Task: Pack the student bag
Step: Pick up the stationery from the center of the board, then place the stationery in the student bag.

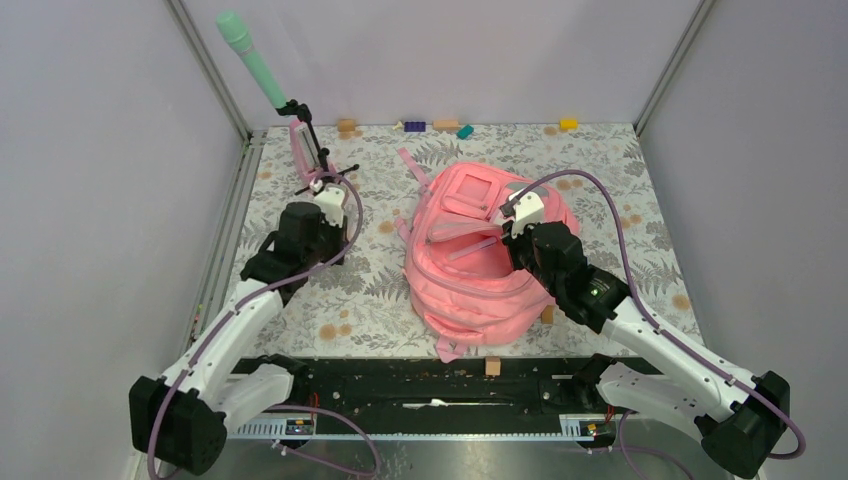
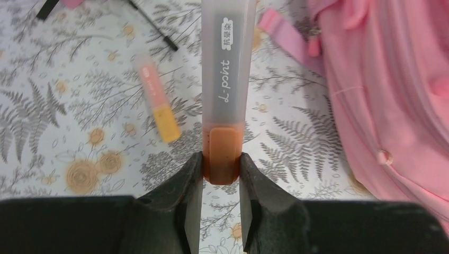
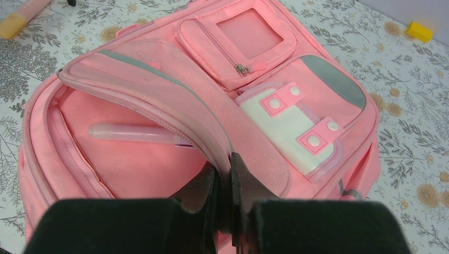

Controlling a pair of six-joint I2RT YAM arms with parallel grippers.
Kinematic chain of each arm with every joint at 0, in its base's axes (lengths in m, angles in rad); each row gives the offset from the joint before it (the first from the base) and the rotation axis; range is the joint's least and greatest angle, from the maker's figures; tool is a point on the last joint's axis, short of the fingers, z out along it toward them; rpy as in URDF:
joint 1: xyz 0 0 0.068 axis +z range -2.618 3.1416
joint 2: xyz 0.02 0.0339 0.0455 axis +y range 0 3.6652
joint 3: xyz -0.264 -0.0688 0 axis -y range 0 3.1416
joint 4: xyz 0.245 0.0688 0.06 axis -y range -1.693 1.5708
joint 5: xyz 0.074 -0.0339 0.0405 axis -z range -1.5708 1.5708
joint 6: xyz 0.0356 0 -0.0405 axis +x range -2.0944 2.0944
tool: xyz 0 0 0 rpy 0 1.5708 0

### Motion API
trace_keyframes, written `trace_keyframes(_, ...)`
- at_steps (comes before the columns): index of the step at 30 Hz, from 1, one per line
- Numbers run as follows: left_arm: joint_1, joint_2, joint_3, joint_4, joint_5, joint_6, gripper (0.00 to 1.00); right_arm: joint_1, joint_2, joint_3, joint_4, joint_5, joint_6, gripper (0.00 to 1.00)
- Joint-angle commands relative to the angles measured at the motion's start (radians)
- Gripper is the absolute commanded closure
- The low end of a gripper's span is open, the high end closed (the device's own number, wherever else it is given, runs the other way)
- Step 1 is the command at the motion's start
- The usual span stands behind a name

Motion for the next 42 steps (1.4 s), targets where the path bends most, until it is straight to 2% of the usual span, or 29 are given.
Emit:
trace_keyframes(1, -0.070, -0.079, -0.012, 0.094, 0.123, 0.100, 1.00, -0.004, -0.027, 0.026, 0.114, 0.026, 0.016, 1.00)
trace_keyframes(4, -0.201, -0.127, -0.018, 0.097, 0.167, 0.122, 1.00, -0.004, -0.022, 0.027, 0.115, 0.027, 0.015, 1.00)
trace_keyframes(9, -0.442, -0.123, 0.060, -0.002, 0.107, 0.132, 1.00, -0.004, -0.020, 0.029, 0.114, 0.028, 0.015, 1.00)
trace_keyframes(17, -0.644, 0.097, 0.288, -0.159, 0.105, 0.227, 1.00, -0.004, -0.014, 0.032, 0.114, 0.021, 0.017, 1.00)
trace_keyframes(30, -0.662, 0.477, 0.569, -0.251, 0.121, 0.343, 1.00, -0.003, -0.035, 0.027, 0.114, 0.039, 0.007, 1.00)
trace_keyframes(38, -0.646, 0.597, 0.676, -0.251, 0.110, 0.343, 1.00, -0.004, -0.034, 0.026, 0.115, 0.033, 0.013, 1.00)
trace_keyframes(42, -0.631, 0.616, 0.683, -0.195, 0.093, 0.342, 1.00, -0.004, -0.036, 0.026, 0.115, 0.027, 0.015, 1.00)
